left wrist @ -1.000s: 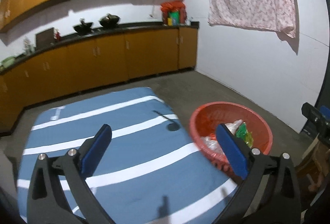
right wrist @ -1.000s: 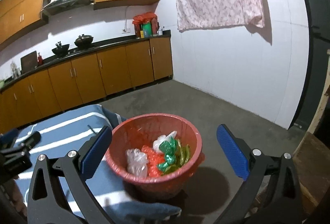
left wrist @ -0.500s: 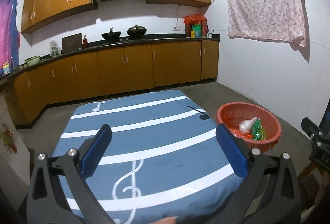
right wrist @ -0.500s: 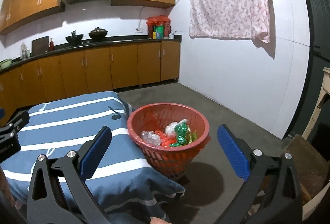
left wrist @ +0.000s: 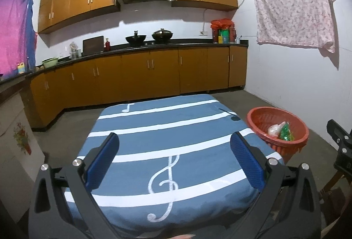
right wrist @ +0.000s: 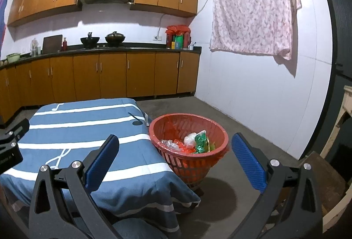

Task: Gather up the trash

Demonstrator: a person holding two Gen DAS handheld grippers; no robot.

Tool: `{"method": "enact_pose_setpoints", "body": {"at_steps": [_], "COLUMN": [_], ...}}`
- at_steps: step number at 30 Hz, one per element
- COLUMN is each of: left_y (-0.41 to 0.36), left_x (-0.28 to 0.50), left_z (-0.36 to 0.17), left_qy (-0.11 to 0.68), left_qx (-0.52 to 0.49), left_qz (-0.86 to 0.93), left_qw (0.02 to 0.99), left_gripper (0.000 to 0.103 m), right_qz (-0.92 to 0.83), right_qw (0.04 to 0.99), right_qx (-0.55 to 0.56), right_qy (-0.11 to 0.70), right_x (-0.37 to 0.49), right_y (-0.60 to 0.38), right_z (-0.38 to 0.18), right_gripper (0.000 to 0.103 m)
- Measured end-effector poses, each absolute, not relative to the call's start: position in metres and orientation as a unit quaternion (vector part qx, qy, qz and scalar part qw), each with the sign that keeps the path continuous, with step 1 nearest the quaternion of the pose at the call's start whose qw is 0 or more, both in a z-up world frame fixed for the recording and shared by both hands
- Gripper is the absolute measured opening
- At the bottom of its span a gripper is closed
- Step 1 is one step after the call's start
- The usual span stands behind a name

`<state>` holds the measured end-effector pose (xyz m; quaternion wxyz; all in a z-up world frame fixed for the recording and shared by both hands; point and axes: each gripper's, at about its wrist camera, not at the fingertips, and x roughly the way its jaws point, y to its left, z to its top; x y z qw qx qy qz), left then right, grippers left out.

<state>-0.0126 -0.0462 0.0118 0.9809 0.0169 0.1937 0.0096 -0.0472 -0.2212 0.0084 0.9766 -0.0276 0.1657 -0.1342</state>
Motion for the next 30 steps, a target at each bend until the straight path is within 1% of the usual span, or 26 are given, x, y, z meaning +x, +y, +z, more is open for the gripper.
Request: {"method": "enact_pose_setpoints", "body": {"at_steps": [15,30], "left_y": [-0.045,-0.045], "left_x": [-0.027,-0.026], "left_z": [0.01,0.006], "left_qy": [0.191,0.203], "left_qx": [0.017,0.014], "left_qz": [0.01,0.005], "left_qw": [0.981,0.979], "left_gripper": [0.099,0.099], "right_qz": [-0.137,-0.142], "right_qw": [0.974,0.971], "right_qx": [-0.006,0.008], "right_qy": [0.178,0.194], "right_x": [-0.056,-0.056], "right_y": [-0.216,-0.221], "right_z": [0.001,-0.005], "right_gripper": [0.101,0.101]}}
